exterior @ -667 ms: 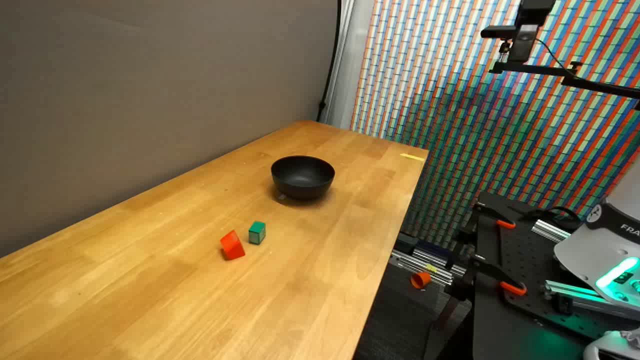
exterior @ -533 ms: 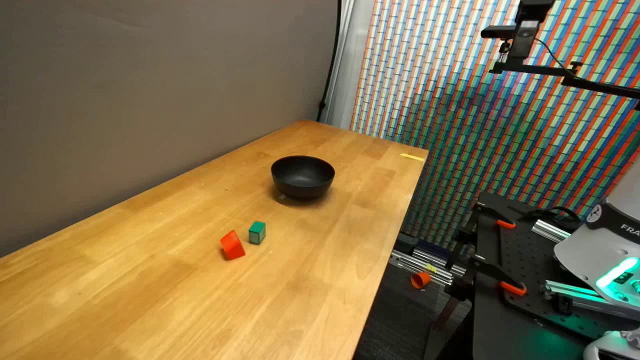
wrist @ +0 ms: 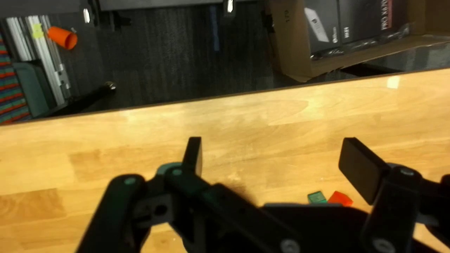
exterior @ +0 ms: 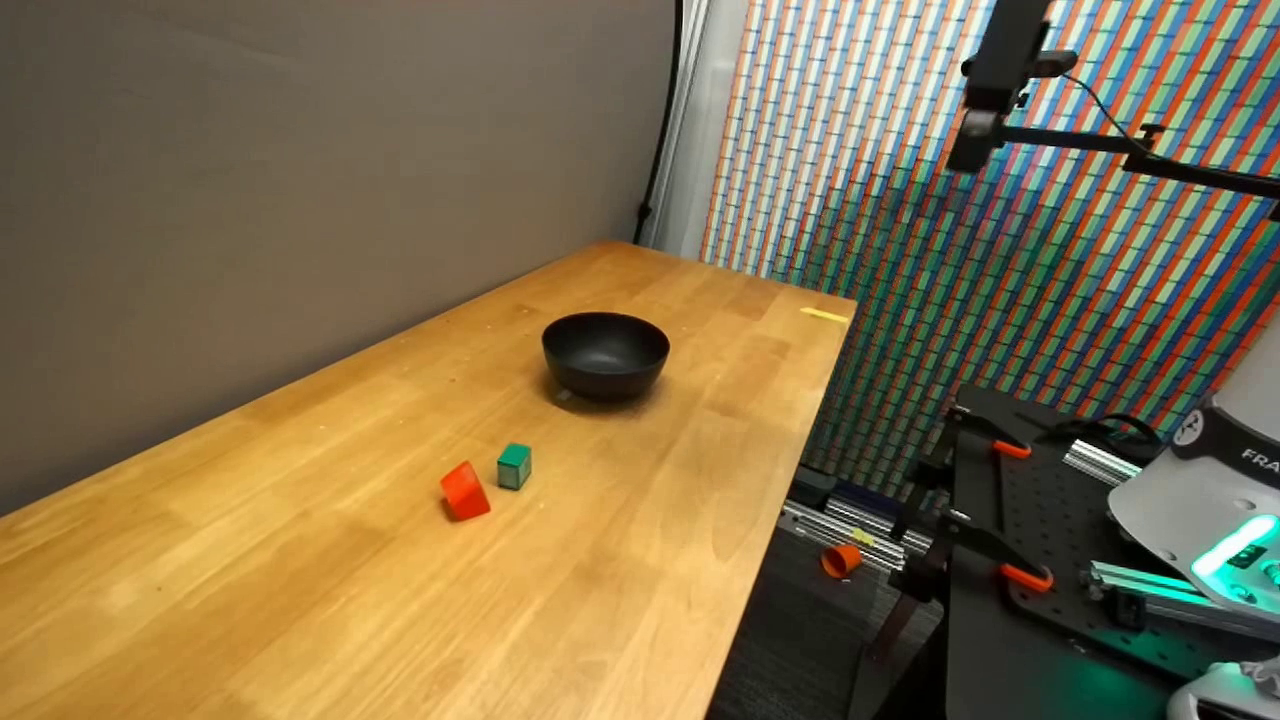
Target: Place the blocks inside the black bowl
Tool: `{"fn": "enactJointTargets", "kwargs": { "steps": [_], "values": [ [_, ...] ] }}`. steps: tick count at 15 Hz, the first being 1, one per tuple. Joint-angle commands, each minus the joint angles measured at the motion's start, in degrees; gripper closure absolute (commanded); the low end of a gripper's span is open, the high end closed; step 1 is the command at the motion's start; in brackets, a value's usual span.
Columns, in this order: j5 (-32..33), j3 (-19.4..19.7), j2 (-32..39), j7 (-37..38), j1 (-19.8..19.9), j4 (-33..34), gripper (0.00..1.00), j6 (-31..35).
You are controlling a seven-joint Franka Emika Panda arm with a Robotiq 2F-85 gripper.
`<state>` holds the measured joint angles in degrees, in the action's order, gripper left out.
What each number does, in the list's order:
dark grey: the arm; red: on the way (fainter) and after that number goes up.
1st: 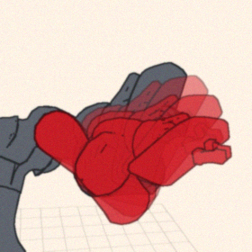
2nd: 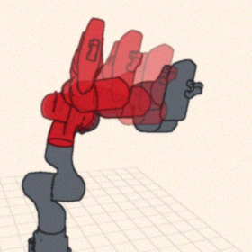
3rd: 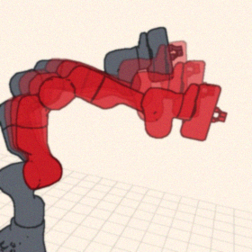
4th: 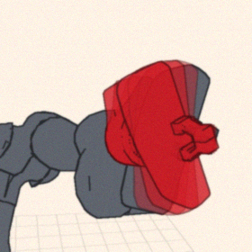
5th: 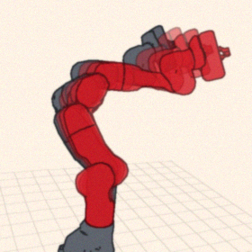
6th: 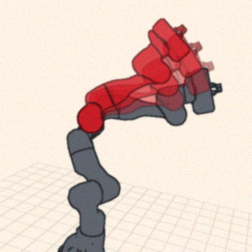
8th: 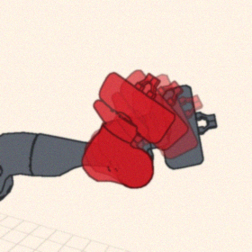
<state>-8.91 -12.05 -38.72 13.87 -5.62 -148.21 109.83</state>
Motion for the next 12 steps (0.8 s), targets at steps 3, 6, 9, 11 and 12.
{"fn": "enactJointTargets", "kwargs": {
  "steps": [3, 6, 9, 11, 12],
  "values": [
    [8.78, -9.18, 21.55, 7.97, 3.99, 2.09, 0.00, 23.09],
    [15.87, -12.52, 32.91, 12.86, 6.80, 5.83, 0.00, 31.18],
    [25.57, -9.16, 44.03, 18.06, 4.21, 12.28, 0.00, 34.09],
    [28.49, -5.85, 51.12, 18.76, 1.00, 17.82, 0.00, 34.15],
    [29.35, -3.94, 54.75, 18.48, -1.10, 21.12, 0.00, 33.82]
  ]
}}
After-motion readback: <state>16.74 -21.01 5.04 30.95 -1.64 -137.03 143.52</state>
